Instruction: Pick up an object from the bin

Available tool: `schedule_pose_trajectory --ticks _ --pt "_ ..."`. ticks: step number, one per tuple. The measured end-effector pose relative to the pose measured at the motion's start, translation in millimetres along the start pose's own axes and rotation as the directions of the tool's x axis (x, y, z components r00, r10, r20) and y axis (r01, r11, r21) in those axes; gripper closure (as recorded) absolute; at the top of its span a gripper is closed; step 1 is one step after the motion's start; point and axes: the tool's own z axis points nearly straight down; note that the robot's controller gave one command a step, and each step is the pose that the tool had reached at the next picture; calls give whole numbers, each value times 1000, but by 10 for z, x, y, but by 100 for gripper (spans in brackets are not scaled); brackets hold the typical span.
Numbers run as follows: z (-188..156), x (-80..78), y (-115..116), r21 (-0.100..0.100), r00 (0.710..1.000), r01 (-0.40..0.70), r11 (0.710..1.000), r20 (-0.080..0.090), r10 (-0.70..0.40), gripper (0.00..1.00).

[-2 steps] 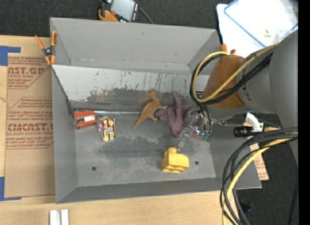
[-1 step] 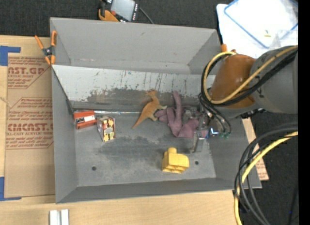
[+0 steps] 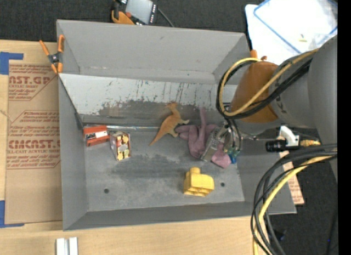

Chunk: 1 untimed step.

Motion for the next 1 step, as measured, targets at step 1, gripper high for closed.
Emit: schedule_pose_trajectory --ticks 1 --pt "0 0 0 0 1000 0 1000 0 0 100"
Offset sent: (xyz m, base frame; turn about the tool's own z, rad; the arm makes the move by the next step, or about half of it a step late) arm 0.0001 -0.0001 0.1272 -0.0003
